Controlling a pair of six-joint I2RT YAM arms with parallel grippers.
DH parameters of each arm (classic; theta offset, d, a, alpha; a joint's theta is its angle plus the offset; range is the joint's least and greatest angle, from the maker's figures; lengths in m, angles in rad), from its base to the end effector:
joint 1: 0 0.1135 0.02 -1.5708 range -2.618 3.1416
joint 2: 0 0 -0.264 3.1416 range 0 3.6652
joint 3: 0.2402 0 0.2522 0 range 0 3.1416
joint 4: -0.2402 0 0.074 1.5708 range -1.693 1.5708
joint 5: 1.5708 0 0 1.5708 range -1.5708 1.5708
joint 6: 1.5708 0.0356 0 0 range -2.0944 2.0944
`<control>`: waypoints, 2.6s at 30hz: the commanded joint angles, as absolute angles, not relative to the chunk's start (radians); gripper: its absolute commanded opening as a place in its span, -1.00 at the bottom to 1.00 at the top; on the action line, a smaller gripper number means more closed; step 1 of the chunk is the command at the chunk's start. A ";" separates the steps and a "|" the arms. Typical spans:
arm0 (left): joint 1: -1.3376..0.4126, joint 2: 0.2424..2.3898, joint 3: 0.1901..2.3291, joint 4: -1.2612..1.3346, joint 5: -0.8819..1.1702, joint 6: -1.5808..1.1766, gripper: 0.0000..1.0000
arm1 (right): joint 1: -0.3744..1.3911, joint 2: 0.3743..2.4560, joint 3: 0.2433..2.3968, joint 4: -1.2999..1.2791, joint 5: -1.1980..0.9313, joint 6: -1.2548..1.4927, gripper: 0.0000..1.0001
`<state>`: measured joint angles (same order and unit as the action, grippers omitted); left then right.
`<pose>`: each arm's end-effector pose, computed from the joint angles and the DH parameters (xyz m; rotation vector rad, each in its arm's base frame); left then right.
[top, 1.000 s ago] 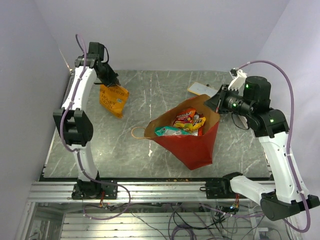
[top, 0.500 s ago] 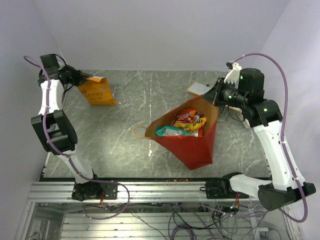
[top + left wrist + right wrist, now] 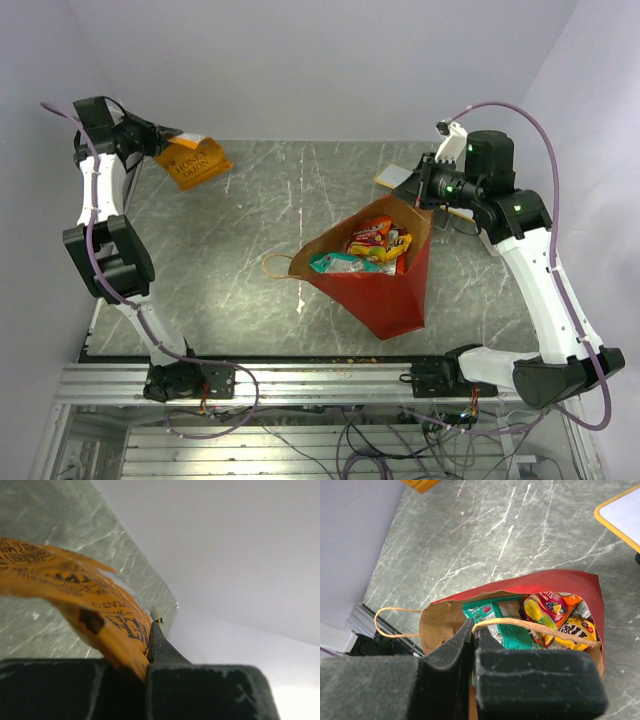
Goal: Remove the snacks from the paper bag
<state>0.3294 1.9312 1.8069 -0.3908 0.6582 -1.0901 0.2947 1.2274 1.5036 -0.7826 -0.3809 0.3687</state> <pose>0.4352 0.1258 0.3394 -1.0658 1.8911 -1.1360 0.2297 0.0835 0.4347 -0.1623 2.1302 0.7940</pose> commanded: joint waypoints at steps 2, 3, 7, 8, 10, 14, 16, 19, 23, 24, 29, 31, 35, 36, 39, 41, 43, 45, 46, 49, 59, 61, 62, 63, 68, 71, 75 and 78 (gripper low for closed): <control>0.373 1.851 1.613 -0.364 0.640 -0.997 -0.86 | 0.342 1.234 1.546 -0.759 -0.375 0.339 -1.00; 0.381 1.842 1.580 -0.394 0.642 -0.969 -0.86 | 0.351 1.237 1.549 -0.761 -0.371 0.335 -1.00; 0.392 1.740 1.407 -0.534 0.581 -0.832 -0.84 | 0.364 1.243 1.550 -0.755 -0.380 0.338 -1.00; 0.394 1.688 1.316 -0.502 0.577 -0.828 -0.80 | 0.364 1.244 1.547 -0.753 -0.383 0.338 -1.00; 0.410 1.569 1.152 -0.465 0.569 -0.832 -0.65 | 0.370 1.246 1.546 -0.752 -0.387 0.335 -1.00; 0.425 1.440 0.961 -0.507 0.555 -0.804 -0.34 | 0.387 1.243 1.538 -0.758 -0.398 0.321 -1.00; 0.425 1.372 0.903 -0.545 0.524 -0.783 -0.21 | 0.390 1.236 1.530 -0.757 -0.435 0.312 -1.00; 0.425 1.301 0.872 -0.630 0.499 -0.746 -0.13 | 0.411 1.222 1.521 -0.740 -0.521 0.265 -1.00; 0.415 1.207 0.814 -0.732 0.462 -0.740 0.23 | 0.462 1.215 1.476 -0.707 -0.651 0.252 -1.00; 0.407 1.189 0.799 -0.744 0.464 -0.747 0.31 | 0.474 1.214 1.455 -0.687 -0.690 0.262 -1.00; 0.338 1.118 0.806 -0.755 0.506 -0.810 0.61 | 0.616 1.240 1.396 -0.599 -0.806 0.296 -1.00; 0.313 1.078 0.840 -0.749 0.518 -0.848 0.67 | 0.675 1.273 1.422 -0.617 -0.807 0.277 -1.00; 0.222 1.038 0.924 -0.705 0.536 -0.919 0.79 | 0.694 1.303 1.506 -0.679 -0.671 0.284 -1.00; 0.178 1.040 0.949 -0.699 0.527 -0.929 0.82 | 0.694 1.294 1.521 -0.687 -0.591 0.293 -1.00; -0.014 1.068 1.027 -0.709 0.450 -0.923 0.86 | 0.694 1.259 1.541 -0.718 -0.374 0.318 -1.00; -0.145 1.094 1.068 -0.743 0.373 -0.907 0.87 | 0.694 1.256 1.554 -0.753 -0.272 0.315 -1.00; -0.256 1.112 1.089 -0.787 0.282 -0.881 0.86 | 0.694 1.264 1.562 -0.789 -0.221 0.300 -1.00; -0.341 1.125 1.103 -0.840 0.192 -0.847 0.86 | 0.694 1.269 1.568 -0.817 -0.191 0.295 -1.00; -0.377 1.132 1.107 -0.858 0.159 -0.829 0.86 | 0.694 1.266 1.566 -0.824 -0.178 0.297 -1.00; -0.475 1.164 1.100 -0.878 0.096 -0.774 0.86 | 0.694 1.235 1.543 -0.819 -0.137 0.317 -1.00; -0.604 1.228 1.085 -0.971 -0.009 -0.713 0.86 | 0.694 1.223 1.550 -0.832 -0.060 0.341 -1.00; -0.607 1.222 1.084 -1.003 -0.016 -0.697 0.83 | 0.694 1.224 1.564 -0.841 -0.042 0.341 -1.00; -0.607 1.213 1.085 -1.016 -0.025 -0.688 0.85 | 0.695 1.226 1.572 -0.845 -0.033 0.337 -1.00; -0.607 1.199 1.081 -1.027 -0.032 -0.680 0.90 | 0.694 1.227 1.579 -0.853 -0.024 0.335 -1.00; -0.607 1.179 1.015 -1.009 -0.019 -0.660 0.95 | 0.694 1.236 1.588 -0.861 0.011 0.307 -1.00; -0.607 1.207 0.983 -0.949 0.046 -0.649 0.86 | 0.695 1.233 1.584 -0.848 -0.001 0.245 -1.00; -0.607 1.251 1.006 -0.872 0.121 -0.607 0.04 | 0.693 1.244 1.609 -0.884 0.129 0.188 -1.00; -0.607 1.323 1.081 -0.831 0.234 -0.576 -0.47 | 0.694 1.261 1.648 -0.915 0.294 0.144 -1.00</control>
<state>-0.6033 1.2617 0.9924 -0.9409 0.0784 -0.6373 0.6941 1.2427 1.5864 -0.8715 0.0799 0.2276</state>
